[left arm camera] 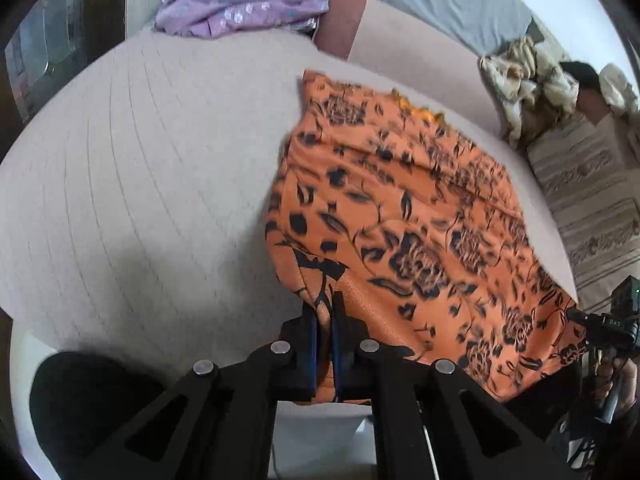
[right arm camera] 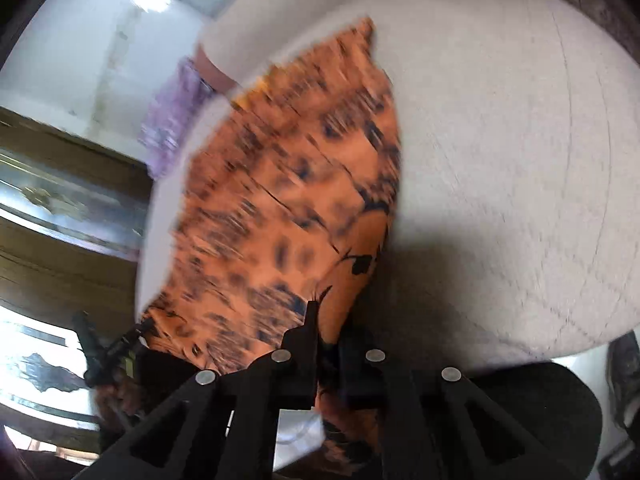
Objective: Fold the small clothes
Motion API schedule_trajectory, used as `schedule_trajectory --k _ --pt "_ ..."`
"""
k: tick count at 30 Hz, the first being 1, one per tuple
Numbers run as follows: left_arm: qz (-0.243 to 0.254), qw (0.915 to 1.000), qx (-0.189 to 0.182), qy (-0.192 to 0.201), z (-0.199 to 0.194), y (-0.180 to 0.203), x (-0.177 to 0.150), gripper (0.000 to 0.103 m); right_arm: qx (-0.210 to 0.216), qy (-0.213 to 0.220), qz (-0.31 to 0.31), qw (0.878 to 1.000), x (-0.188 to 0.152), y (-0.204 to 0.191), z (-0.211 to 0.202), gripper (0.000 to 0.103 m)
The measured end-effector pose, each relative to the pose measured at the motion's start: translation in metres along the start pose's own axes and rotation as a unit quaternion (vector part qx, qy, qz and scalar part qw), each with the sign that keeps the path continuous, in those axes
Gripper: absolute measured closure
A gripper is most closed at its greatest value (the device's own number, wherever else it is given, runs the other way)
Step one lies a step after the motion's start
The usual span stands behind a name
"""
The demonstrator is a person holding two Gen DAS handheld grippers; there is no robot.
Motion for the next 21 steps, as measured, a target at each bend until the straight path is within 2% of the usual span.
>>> schedule_trajectory --k 2,4,5,7,11,16,19,21 --pt "-0.001 0.9994 0.018 -0.031 0.020 -0.006 -0.002 0.097 0.007 0.006 0.006 1.000 0.005 0.004 0.001 0.096" --pt "-0.013 0.9953 0.045 -0.085 0.052 -0.018 -0.014 0.097 0.001 -0.021 0.029 0.999 0.003 0.020 0.021 0.096" --pt "-0.014 0.9946 0.046 -0.091 0.057 -0.019 -0.017 0.097 0.000 -0.034 0.041 0.999 -0.001 0.026 0.030 0.096" --pt "-0.011 0.9958 0.042 -0.081 0.051 -0.015 -0.014 0.097 0.000 -0.049 0.055 0.997 -0.008 0.033 0.043 0.096" --pt "0.000 0.9983 0.017 -0.056 0.033 -0.002 0.007 0.097 0.030 -0.032 0.060 0.997 0.004 0.029 0.038 0.096" --pt "0.016 0.9995 -0.022 -0.014 0.029 0.026 0.075 0.097 0.089 0.003 0.059 0.994 0.050 0.015 0.031 0.096" --pt "0.018 0.9986 -0.036 0.036 0.020 0.041 0.145 0.097 0.132 0.064 0.054 0.988 0.118 0.004 0.021 0.096" --pt "0.009 0.9971 -0.019 0.073 0.038 0.051 0.193 0.093 0.129 0.118 0.052 0.983 0.166 0.001 0.015 0.095"
Point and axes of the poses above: each gripper's, at about its wrist camera, not at the fingertips, and z roughly the way its jaws point, y to its right, x to its top, the point moved 1 cm from there along z, roughly the way its jaws point, and after that the axes turned 5 degrees about -z, right-handed, at the moved point
